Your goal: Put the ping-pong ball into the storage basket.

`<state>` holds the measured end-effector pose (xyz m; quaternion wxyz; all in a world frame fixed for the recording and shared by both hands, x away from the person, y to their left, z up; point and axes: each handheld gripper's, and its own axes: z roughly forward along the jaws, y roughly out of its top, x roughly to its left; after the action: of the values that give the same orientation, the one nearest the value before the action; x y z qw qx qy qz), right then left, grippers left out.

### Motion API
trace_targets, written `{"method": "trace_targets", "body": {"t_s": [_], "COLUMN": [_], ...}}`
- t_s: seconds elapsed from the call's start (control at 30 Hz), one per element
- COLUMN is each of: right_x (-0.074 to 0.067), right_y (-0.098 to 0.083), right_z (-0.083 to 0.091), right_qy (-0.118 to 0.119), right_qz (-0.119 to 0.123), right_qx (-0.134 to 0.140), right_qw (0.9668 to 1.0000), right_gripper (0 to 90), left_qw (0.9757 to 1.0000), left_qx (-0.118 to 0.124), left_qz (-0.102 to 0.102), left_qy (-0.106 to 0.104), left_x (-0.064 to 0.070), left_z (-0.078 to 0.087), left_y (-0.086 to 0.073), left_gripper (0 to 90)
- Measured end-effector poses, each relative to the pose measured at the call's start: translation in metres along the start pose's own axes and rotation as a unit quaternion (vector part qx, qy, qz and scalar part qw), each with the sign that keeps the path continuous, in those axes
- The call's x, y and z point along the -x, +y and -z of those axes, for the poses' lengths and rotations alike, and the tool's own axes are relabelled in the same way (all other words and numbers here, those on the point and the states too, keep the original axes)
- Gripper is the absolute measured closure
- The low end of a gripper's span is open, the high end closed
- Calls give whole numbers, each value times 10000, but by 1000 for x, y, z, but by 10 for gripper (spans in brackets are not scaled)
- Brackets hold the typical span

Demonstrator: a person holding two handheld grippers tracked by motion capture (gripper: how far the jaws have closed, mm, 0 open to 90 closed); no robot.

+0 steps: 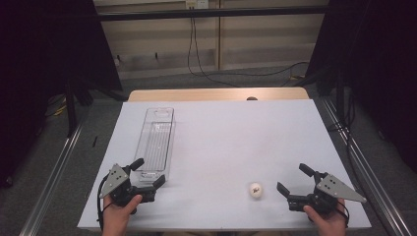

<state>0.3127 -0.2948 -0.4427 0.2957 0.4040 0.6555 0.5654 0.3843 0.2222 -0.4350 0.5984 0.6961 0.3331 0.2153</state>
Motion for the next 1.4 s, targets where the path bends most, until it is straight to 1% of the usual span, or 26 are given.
{"method": "trace_targets", "body": {"t_s": [0.13, 0.17, 0.2, 0.23, 0.27, 0.3, 0.33, 0.37, 0.4, 0.43, 0.53, 0.57, 0.6, 0.7, 0.73, 0.87, 0.97, 1.03, 1.07, 1.1, 1.17, 1.23, 1.27, 1.3, 1.33, 1.4], "right_x": [1, 1, 1, 0, 0, 0, 0, 0, 0, 0, 1, 1, 1, 1, 1, 0, 0, 0, 1, 1, 0, 0, 0, 0, 0, 0], "right_y": [0, 0, 0, 0, 0, 0, 0, 0, 0, 0, 0, 0, 0, 0, 0, 0, 0, 0, 0, 0, 0, 0, 0, 0, 0, 0], "right_z": [0, 0, -1, 0, 0, 1, 1, 1, 1, 0, 1, 1, 1, 1, 1, 1, 1, 0, 0, 0, 1, 1, 0, 0, 0, 0], "right_qy": [19, 6, -2, -9, -3, -1, 5, -3, -7, -20, -27, -27, -38, -35, -27, 5, -6, -25, 15, 15, -3, -4, -9, -9, -26, -7], "right_qz": [-5, 0, 9, -14, 17, 15, 23, 13, 12, -3, 2, 2, 11, 7, 17, 3, -2, -29, 9, 9, 7, -1, -3, -3, -36, -13], "right_qx": [-3, -9, 8, 5, 5, 2, -5, -2, 1, 7, -16, -16, -2, 7, 0, -8, -1, 19, -2, -2, 19, 20, 15, 15, 19, 7], "right_qw": [10000, 10000, 10000, 10000, 10000, 10000, 10000, 10000, 10000, 10000, 10000, 10000, 10000, 10000, 10000, 10000, 10000, 10000, 10000, 10000, 10000, 10000, 10000, 10000, 10000, 10000], "right_gripper": [6, 5, 5, 5, 6, 5, 6, 6, 6, 6, 6, 6, 6, 6, 6, 6, 6, 6, 6, 6, 6, 6, 6, 6, 6, 6], "left_qw": [10000, 10000, 10000, 10000, 9999, 9999, 10000, 9999, 9998, 9998, 9998, 9997, 9997, 9994, 9994, 9990, 9987, 9986, 9985, 9984, 9985, 9982, 9976, 9976, 9979, 9976], "left_qx": [21, -11, -21, -27, 0, 5, -12, -43, 11, -19, -13, -37, -49, -75, -53, -62, -104, -133, -100, -118, -139, -139, -203, -203, -138, -187], "left_qz": [-10, -30, -29, -49, -9, 16, -8, -47, -15, -45, 2, -27, -6, -67, -10, -31, -70, -69, -59, -85, -68, -68, -193, -193, -83, -95], "left_qy": [-47, -31, -71, -48, -131, -107, -95, -157, -189, -202, -217, -237, -257, -323, -329, -447, -500, -507, -540, -542, -533, -572, -638, -638, -631, -659], "left_x": [2, 3, 3, 4, 5, 5, 6, 6, 7, 7, 8, 9, 11, 14, 17, 24, 26, 28, 29, 30, 33, 35, 36, 36, 40, 41], "left_z": [-1, -1, -2, -2, -2, -2, -2, -2, -4, -4, -5, -5, -7, -10, -12, -19, -22, -24, -26, -27, -29, -31, -32, -32, -36, -38], "left_y": [1, 1, 2, 3, 3, 3, 4, 5, 5, 7, 8, 9, 9, 12, 13, 15, 16, 16, 17, 17, 18, 19, 20, 20, 21, 22], "left_gripper": [18, 18, 18, 18, 18, 17, 17, 15, 15, 15, 15, 15, 15, 15, 15, 15, 15, 15, 15, 15, 15, 15, 15, 15, 15, 15]}}
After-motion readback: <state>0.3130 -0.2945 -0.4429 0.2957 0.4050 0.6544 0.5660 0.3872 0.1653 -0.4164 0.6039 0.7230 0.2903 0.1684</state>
